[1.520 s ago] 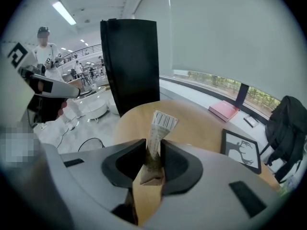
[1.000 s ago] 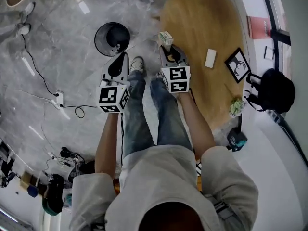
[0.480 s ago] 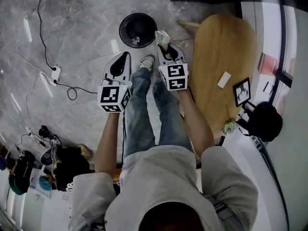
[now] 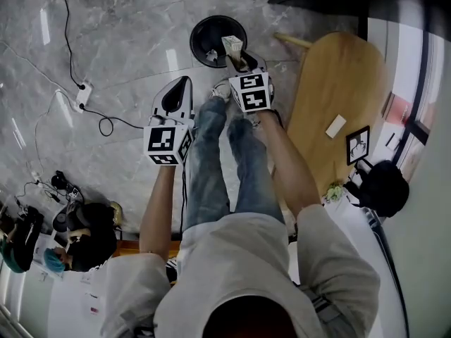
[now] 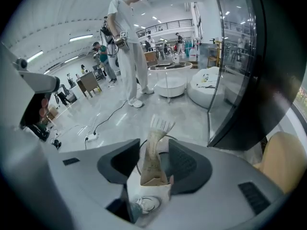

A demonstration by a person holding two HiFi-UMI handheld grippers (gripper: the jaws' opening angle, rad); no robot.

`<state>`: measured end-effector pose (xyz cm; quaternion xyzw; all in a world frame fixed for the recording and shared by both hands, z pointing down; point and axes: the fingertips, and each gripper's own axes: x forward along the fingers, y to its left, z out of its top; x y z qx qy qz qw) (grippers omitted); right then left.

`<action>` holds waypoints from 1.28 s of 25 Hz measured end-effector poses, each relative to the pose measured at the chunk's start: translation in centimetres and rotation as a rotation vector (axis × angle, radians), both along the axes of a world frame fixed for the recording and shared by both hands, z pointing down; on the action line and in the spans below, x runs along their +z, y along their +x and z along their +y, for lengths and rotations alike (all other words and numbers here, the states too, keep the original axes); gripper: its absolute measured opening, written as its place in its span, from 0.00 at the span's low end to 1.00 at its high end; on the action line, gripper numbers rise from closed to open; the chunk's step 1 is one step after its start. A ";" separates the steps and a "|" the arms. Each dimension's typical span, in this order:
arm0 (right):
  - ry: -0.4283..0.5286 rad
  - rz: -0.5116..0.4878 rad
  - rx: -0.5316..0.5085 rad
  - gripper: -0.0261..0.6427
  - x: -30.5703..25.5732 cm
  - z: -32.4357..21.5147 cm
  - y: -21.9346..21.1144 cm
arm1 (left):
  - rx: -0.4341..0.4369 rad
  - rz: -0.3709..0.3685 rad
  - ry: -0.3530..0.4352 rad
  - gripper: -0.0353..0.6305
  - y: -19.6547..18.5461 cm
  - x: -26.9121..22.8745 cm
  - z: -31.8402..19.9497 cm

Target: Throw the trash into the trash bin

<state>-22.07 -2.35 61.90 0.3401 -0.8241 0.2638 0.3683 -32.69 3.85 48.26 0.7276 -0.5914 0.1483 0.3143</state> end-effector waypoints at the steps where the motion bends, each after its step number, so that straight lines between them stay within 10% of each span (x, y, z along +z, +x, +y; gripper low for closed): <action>1: -0.006 0.004 -0.005 0.37 0.4 -0.2 -0.2 | 0.002 0.000 -0.001 0.08 0.0 0.0 -0.1; 15: 0.003 -0.044 0.082 0.10 -1.3 -0.3 2.1 | 0.072 0.003 -0.003 0.08 2.4 0.1 -1.7; 32: 0.070 -0.131 0.303 0.08 -5.8 -0.2 9.0 | 0.306 0.019 0.001 0.08 10.3 -0.2 -3.9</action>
